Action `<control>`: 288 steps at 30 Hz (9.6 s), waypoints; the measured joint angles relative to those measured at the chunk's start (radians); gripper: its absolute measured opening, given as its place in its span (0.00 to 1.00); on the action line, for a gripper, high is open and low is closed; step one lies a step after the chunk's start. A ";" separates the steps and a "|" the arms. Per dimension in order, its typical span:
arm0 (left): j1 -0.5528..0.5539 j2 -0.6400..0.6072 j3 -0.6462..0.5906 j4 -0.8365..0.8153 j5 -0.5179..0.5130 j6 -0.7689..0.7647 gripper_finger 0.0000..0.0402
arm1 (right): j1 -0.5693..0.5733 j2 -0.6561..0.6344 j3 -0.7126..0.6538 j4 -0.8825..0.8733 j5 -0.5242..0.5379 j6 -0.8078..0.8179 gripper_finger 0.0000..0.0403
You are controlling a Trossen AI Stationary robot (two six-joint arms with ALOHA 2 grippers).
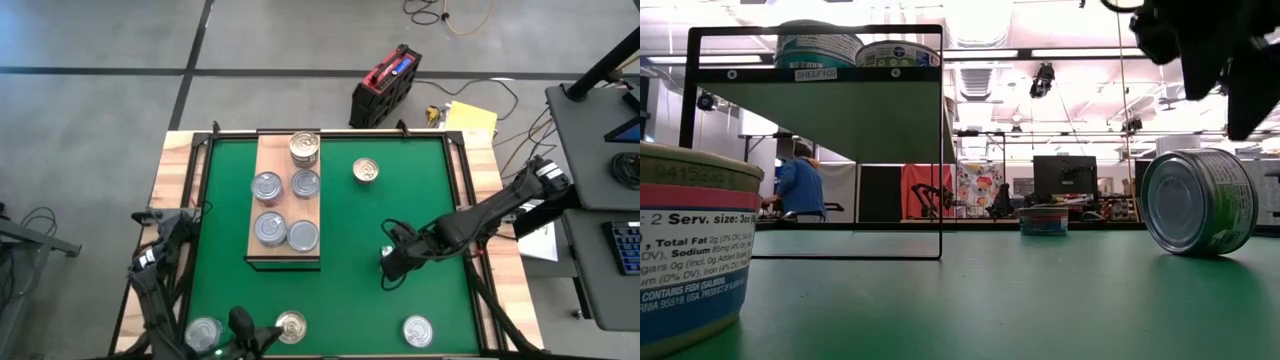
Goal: Stack canned seafood by type on shelf
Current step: Stack the green and white tuna can on top of the green and white tuna can on the shelf
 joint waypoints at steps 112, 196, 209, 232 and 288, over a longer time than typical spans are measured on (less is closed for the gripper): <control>0.025 -0.002 -0.061 0.000 -0.135 -0.102 0.00 | -0.056 0.176 0.285 0.627 0.469 -2.497 0.33; 0.024 -0.002 -0.061 0.000 -0.160 -0.049 0.00 | -0.196 0.286 0.283 0.735 0.249 -2.713 0.60; 0.024 -0.002 -0.061 0.000 -0.160 -0.049 0.00 | -0.196 0.286 0.283 0.739 0.226 -2.753 0.69; 0.024 -0.003 -0.061 0.000 -0.160 -0.049 0.00 | -0.201 0.285 0.284 0.781 0.230 -2.865 0.78; 0.025 -0.003 -0.061 0.000 -0.160 -0.054 0.00 | -0.200 0.292 0.284 0.850 0.261 -2.609 0.86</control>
